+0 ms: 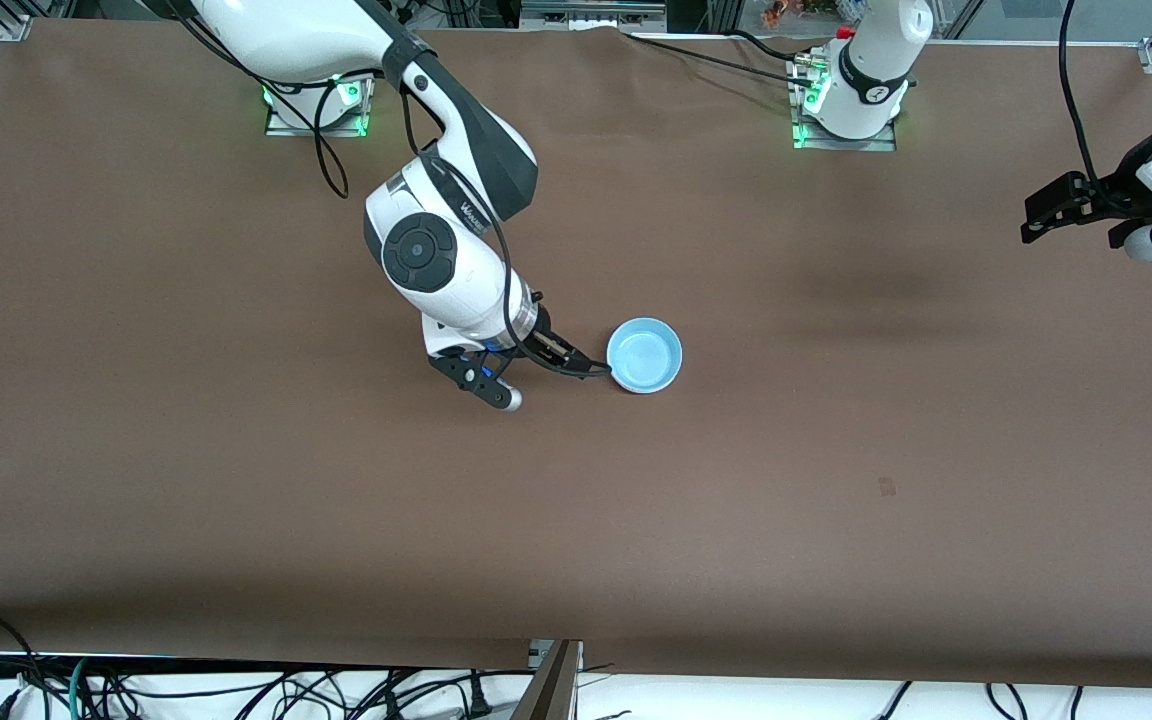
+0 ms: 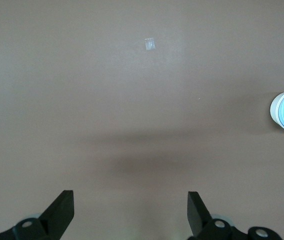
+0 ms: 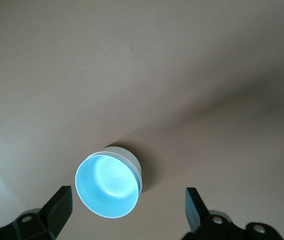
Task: Stack pink and blue bowls on white bowl
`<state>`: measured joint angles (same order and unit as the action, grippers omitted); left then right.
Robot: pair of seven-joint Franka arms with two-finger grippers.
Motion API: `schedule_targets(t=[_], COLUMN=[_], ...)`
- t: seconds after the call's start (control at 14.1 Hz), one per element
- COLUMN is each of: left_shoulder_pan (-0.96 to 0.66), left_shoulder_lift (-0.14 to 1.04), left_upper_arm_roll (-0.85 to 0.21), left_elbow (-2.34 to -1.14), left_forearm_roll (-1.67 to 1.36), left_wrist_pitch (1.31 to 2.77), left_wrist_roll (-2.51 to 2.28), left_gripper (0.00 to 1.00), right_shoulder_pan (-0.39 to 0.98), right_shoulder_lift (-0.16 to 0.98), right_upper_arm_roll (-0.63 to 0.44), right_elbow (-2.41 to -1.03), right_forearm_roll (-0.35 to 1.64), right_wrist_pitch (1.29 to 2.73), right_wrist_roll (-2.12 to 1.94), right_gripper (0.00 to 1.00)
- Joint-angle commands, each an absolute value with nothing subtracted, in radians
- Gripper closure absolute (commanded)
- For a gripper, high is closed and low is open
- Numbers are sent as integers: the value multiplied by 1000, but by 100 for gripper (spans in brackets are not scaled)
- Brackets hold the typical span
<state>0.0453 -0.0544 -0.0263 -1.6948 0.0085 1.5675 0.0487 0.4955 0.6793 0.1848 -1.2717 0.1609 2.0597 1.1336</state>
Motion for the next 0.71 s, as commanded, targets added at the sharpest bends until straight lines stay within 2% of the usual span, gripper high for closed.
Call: schedule_targets(t=[0.0,0.36,0.64], left_shoulder_pan=[35,35,35], left_shoulder_lift=[-41,-41,-43], left_upper_arm_roll=[-20,-20,-20], left_elbow=[-1667,-1667,-1667], left_forearm_roll=[29,29,29], left_wrist_pitch=[1548,1548,1548], left_wrist_roll=[67,67,67], left_gripper=[0,0,0], right_shoulder_pan=[495,495,494], right_shoulder_lift=[653,629,545], right_upper_arm_roll=[184,160,91], right_elbow=[-1296,-1296,-1298], right_forearm_roll=[161,158,161], right_wrist_pitch=[2043,2031,1877], right_wrist_roll=[1117,1069,925], right_gripper=[0,0,0])
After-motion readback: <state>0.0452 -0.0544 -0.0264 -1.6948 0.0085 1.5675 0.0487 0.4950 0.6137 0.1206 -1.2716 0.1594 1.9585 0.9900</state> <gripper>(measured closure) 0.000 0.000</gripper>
